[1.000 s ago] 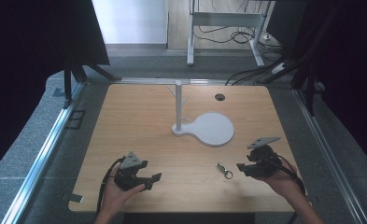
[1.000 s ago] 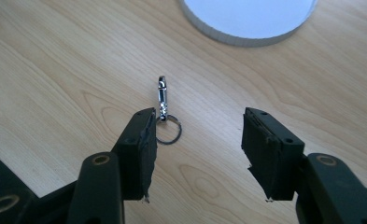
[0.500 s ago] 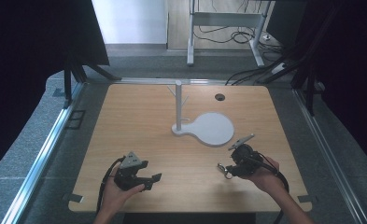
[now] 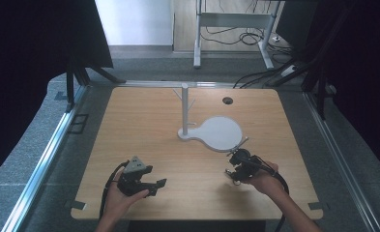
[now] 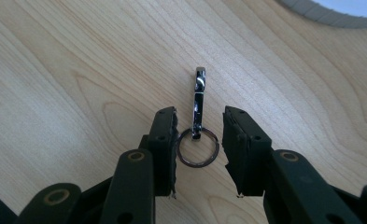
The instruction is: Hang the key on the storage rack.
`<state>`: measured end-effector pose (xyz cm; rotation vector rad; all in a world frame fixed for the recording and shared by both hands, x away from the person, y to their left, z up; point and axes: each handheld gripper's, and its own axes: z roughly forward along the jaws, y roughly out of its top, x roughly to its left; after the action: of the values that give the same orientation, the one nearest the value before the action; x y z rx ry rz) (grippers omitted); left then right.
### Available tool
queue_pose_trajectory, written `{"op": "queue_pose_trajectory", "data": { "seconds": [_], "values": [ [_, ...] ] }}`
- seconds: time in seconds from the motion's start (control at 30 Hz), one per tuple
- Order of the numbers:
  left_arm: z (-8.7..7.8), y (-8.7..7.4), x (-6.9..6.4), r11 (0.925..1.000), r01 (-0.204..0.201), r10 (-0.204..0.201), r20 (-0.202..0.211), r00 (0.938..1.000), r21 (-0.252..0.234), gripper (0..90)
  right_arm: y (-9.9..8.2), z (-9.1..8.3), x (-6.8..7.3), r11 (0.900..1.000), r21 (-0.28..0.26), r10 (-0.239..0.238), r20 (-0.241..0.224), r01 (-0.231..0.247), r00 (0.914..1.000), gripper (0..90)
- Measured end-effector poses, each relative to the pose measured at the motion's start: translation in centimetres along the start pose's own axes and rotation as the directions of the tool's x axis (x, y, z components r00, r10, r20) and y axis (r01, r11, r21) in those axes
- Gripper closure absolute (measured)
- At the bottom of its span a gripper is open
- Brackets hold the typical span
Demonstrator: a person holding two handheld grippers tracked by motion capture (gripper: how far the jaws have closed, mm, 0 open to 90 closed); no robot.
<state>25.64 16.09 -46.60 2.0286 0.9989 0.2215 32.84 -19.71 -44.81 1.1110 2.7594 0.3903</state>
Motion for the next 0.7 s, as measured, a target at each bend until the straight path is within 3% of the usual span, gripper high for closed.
{"op": "queue_pose_trajectory", "data": {
  "seconds": [0.43,0.7],
  "values": [
    [0.4,-0.1,-0.2,0.9998,-0.009,0.009,0.000,1.0000,0.016,25.3,0.4,1.6,-0.2,0.9989,0.046,-0.007,-0.007,0.007,1.0000,69.3],
    [0.7,-0.1,-0.3,0.9995,-0.014,0.014,0.001,0.9999,0.027,25.3,0.4,2.4,-0.5,0.9989,0.048,-0.001,-0.013,0.002,0.9999,71.5]
  ]
}}
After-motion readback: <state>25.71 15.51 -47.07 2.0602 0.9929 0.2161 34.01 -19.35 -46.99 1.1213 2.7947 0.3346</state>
